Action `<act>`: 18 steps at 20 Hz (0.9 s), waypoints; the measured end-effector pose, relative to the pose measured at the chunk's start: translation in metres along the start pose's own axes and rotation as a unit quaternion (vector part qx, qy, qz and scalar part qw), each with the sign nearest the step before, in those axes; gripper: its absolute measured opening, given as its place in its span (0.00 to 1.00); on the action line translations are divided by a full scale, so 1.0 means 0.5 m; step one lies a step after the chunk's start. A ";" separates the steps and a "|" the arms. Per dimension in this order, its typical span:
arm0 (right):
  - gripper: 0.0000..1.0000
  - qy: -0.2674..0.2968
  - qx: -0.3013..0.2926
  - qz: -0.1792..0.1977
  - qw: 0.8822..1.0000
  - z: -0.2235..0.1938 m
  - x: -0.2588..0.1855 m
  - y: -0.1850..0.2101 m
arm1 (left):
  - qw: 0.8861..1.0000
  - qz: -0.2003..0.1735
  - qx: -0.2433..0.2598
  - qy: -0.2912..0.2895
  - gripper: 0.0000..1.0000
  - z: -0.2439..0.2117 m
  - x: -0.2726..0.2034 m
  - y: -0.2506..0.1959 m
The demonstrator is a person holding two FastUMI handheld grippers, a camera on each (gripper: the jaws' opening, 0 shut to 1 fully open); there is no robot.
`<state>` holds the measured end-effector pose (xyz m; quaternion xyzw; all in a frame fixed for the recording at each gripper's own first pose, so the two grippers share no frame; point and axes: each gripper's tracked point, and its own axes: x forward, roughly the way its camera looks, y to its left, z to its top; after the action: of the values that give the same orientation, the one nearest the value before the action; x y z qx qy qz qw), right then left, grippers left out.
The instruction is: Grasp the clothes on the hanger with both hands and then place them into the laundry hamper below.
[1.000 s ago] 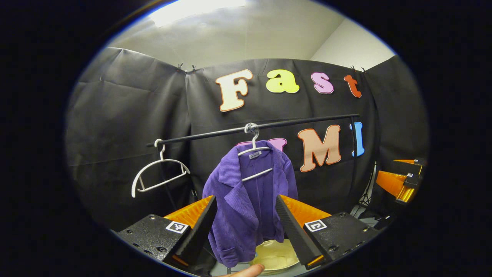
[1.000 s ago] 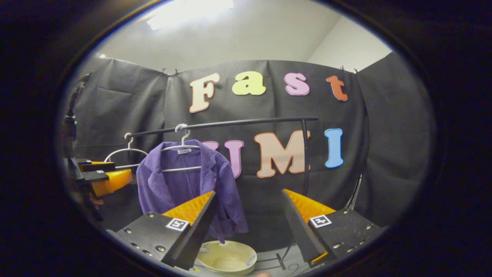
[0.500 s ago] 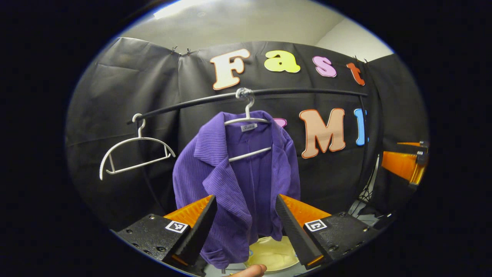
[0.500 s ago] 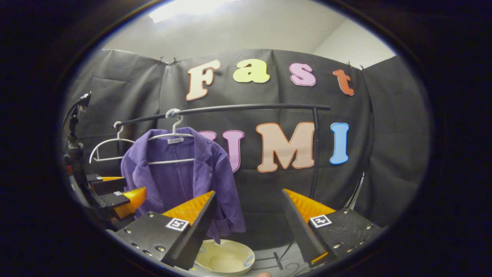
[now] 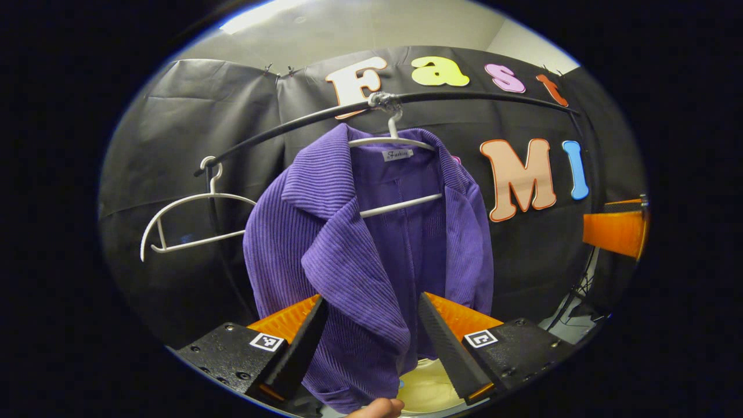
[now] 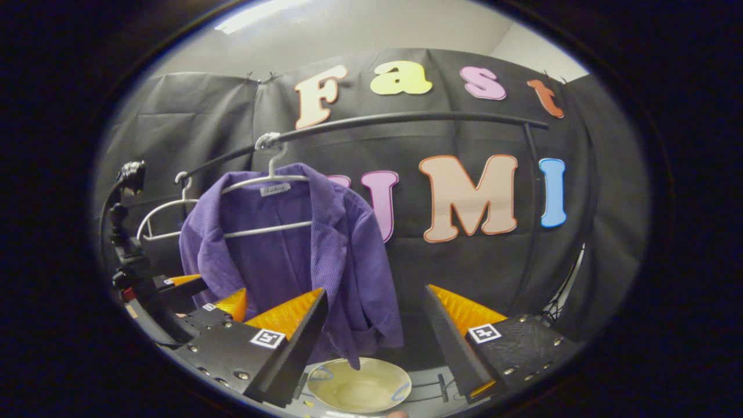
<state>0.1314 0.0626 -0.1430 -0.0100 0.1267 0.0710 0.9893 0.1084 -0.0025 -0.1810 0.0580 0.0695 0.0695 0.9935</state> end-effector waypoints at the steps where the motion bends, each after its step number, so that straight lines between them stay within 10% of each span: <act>1: 0.99 0.008 -0.001 0.008 1.000 -0.014 0.023 0.013 | 1.000 0.011 0.005 -0.002 0.99 -0.003 0.011 0.004; 9: 0.99 0.017 0.003 0.063 0.998 -0.005 0.220 0.130 | 0.998 0.057 -0.024 0.003 0.93 0.007 0.065 0.040; 18: 0.99 0.024 0.060 0.031 0.997 -0.011 0.364 0.167 | 0.998 0.053 -0.015 0.009 0.87 0.011 0.077 0.050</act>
<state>0.2925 0.1702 -0.1946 0.0517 0.1545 0.0940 0.9822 0.1436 0.0270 -0.1775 0.0464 0.0746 0.1235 0.9884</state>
